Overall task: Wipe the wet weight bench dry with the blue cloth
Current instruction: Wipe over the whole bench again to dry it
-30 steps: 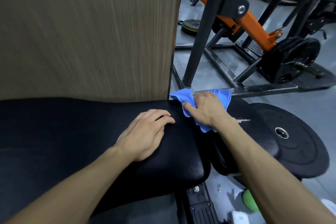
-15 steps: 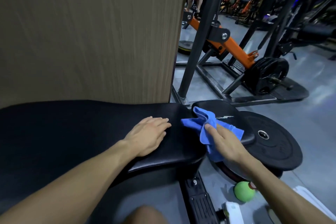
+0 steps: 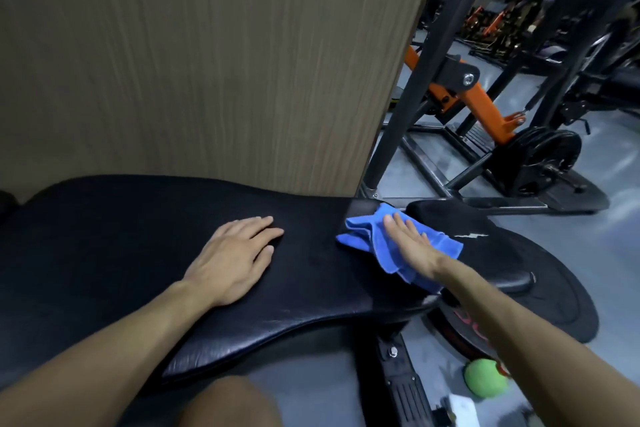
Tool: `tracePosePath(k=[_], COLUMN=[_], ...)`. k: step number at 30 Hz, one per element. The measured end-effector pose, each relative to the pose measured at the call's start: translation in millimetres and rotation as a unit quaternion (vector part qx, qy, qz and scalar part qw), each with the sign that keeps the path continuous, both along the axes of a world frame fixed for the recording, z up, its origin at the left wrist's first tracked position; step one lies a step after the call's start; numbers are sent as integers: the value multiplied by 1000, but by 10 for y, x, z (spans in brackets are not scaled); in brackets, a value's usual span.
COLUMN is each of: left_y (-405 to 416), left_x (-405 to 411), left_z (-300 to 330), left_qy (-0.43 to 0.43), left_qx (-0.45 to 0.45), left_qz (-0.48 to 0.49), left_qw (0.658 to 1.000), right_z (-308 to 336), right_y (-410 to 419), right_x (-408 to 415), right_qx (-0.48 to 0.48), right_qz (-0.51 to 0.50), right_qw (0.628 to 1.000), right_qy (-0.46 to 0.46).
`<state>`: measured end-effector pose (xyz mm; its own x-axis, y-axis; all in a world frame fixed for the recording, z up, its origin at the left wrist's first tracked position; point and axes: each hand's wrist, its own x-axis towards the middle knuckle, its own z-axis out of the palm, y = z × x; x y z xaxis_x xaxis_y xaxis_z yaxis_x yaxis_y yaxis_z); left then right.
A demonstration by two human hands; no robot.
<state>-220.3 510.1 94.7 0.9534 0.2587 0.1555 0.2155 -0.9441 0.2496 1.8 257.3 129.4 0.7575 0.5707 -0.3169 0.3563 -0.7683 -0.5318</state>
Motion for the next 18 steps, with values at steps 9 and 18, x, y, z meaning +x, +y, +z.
tracePosePath(k=[9, 18], left_y=[89, 88], left_x=[9, 44], left_z=[-47, -59], left_qy=[-30, -21], left_qx=[-34, -30], left_qz=[-3, 11], left_qw=[999, 999], right_z=[77, 77], right_y=[548, 510], right_x=[490, 491], right_qx=[-101, 0], right_qz=[20, 124], right_qw=[993, 992], right_qy=[-54, 29])
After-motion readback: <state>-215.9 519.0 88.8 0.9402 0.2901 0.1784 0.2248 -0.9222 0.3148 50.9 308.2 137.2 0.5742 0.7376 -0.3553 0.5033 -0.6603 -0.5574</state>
